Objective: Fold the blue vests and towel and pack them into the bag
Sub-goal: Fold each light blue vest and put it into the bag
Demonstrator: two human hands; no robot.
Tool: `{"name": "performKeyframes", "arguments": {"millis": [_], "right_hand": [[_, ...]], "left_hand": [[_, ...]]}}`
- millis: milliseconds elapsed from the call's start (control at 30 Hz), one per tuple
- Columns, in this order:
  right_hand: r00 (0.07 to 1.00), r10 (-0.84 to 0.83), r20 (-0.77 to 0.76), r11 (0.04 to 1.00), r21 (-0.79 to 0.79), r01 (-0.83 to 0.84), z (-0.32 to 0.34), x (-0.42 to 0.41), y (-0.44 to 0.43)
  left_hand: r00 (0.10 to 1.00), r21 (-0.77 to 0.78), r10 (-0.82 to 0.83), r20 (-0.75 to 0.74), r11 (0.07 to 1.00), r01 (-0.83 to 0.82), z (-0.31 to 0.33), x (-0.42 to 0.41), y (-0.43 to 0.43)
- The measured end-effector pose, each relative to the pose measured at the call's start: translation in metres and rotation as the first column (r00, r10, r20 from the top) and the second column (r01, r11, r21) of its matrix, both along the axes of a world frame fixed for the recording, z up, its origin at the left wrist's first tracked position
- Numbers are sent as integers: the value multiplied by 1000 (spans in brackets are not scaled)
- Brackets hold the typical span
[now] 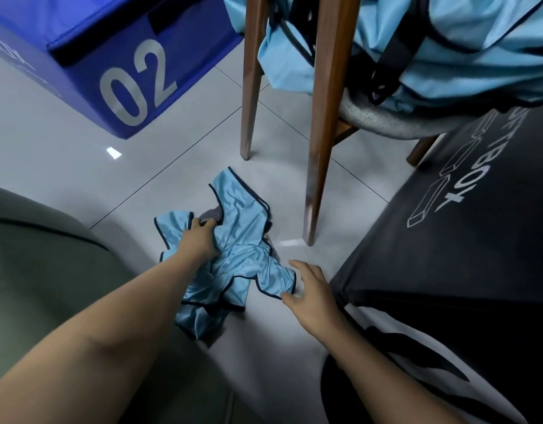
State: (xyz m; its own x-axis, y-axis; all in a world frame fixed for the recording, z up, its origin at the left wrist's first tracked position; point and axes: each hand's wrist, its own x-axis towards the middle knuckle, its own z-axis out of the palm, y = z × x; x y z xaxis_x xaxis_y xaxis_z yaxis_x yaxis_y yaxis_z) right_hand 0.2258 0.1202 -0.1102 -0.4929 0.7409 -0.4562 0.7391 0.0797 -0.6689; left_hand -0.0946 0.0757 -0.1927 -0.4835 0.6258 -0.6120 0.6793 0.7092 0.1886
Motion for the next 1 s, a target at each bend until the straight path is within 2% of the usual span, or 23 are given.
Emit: {"name": "performKeyframes", "arguments": {"millis": [133,200,333,500,600,700,833,1000], "right_hand": [[1000,-12,-27,1000,27,13,43,1,10],[998,-11,-57,998,66,15,72,-1,18],[982,-60,-181,979,184,94,147,-25,42],[907,-120,-404,869,399,293,253,-66,75],[876,-138,-463,825,435,360,303,-84,89],[873,-124,-472,813,457,362,328,-101,97],[878,-138,-458,868,372,330,339,-120,114],[939,-79,-333,893,395,216,359,-128,128]], "left_hand": [[994,-32,-31,105,999,35,32,19,5],[989,5,-44,140,999,43,59,29,10],[987,156,-111,119,983,92,113,38,17],[987,275,-50,156,962,5,188,33,8],[987,334,-28,156,942,-26,234,24,0],[989,418,-24,144,908,-39,283,18,-7],[995,505,-39,97,863,-15,346,10,-14],[998,583,-39,39,813,9,418,2,-25]]}}
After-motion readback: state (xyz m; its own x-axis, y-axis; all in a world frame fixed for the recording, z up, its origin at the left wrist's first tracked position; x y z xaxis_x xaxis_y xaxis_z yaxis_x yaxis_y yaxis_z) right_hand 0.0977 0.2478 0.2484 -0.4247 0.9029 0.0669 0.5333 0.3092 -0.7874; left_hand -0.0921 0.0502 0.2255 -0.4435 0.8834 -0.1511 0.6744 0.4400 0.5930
